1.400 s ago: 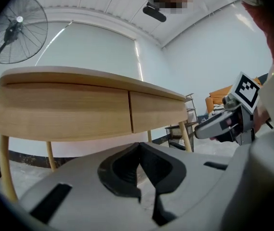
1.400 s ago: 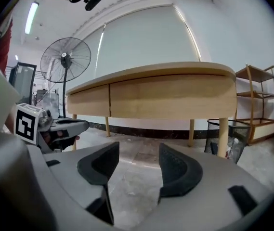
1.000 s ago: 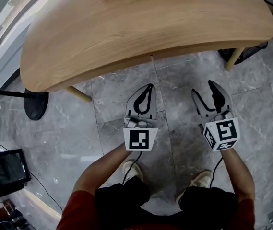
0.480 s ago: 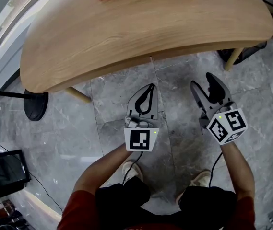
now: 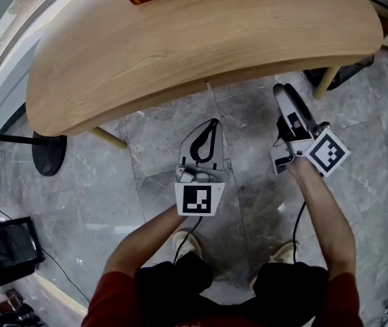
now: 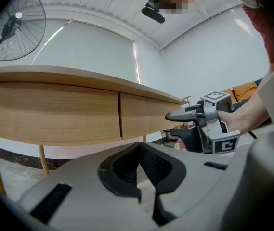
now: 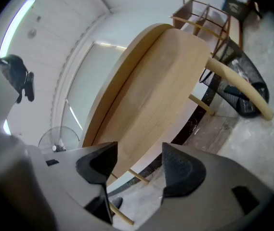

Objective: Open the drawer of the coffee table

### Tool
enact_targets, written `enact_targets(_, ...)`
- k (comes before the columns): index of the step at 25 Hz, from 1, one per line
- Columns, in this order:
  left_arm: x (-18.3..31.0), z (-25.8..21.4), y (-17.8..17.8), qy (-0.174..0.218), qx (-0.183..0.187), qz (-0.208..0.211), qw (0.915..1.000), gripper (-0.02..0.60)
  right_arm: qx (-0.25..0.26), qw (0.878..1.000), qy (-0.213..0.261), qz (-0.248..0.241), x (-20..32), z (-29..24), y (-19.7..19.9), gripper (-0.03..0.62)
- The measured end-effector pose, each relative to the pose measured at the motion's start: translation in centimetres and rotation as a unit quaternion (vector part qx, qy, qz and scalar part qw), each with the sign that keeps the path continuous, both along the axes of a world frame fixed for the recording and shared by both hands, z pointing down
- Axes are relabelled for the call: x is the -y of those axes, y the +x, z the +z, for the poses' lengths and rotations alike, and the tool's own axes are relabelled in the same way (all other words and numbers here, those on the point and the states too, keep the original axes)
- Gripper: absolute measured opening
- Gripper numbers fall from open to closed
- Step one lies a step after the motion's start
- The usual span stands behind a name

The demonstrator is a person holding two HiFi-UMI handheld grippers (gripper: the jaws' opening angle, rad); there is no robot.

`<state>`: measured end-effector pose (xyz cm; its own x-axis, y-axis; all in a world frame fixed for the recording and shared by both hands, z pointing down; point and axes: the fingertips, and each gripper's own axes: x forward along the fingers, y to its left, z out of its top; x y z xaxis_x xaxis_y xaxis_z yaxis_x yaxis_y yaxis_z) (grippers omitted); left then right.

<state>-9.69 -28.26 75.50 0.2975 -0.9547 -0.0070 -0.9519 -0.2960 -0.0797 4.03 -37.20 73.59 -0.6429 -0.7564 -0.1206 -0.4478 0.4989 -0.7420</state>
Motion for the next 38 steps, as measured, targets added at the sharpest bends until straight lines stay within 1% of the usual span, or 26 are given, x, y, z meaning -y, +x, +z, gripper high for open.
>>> enact_targets(3,0.1,-0.2,0.0,-0.001,-0.01,-0.003,0.9999,0.008,0.058,0.998,-0.013,0.01,1.7,0.5,0.6,0.262)
enact_targets(5,0.2,-0.2,0.1,0.0,-0.012,-0.003,0.9999,0.008,0.097,0.995,-0.025,0.013,2.5,1.0,0.8,0.262)
enact_targets(8,0.1,-0.1,0.4,0.001,-0.009,0.001,1.0,0.008,0.156,0.988,-0.015,-0.011,2.8,0.7,0.4,0.266)
enact_targets(11,0.0,0.1,0.4,-0.001,-0.015,0.005,0.9999,0.008,0.196,0.98,0.003,-0.033,3.5,0.0,-0.1,0.268)
enact_targets(13,-0.1,0.2,0.4,-0.003,-0.013,0.006,0.9999,0.008,0.223,0.974,0.0,-0.031,4.1,-0.1,0.0,0.269)
enact_targets(16,-0.2,0.4,0.2,-0.007,-0.009,0.005,0.9999,0.008,0.255,0.967,-0.011,-0.016,4.5,0.1,0.2,0.269)
enact_targets(19,-0.1,0.4,-0.1,-0.01,-0.012,0.002,0.9999,0.008,0.264,0.964,-0.016,-0.006,4.5,0.2,0.3,0.268)
enact_targets(25,0.0,0.5,-0.2,-0.01,-0.015,-0.002,0.9998,0.008,0.267,0.964,-0.02,-0.009,4.4,0.4,0.3,0.258)
enact_targets(29,0.1,0.4,-0.5,-0.009,-0.007,-0.004,0.9999,0.008,0.266,0.964,-0.022,-0.015,4.2,0.6,0.3,0.247)
enact_targets(38,-1.1,0.3,-0.6,-0.013,-0.01,-0.009,0.9998,0.008,0.267,0.963,-0.021,-0.028,1.5,0.5,1.1,0.238)
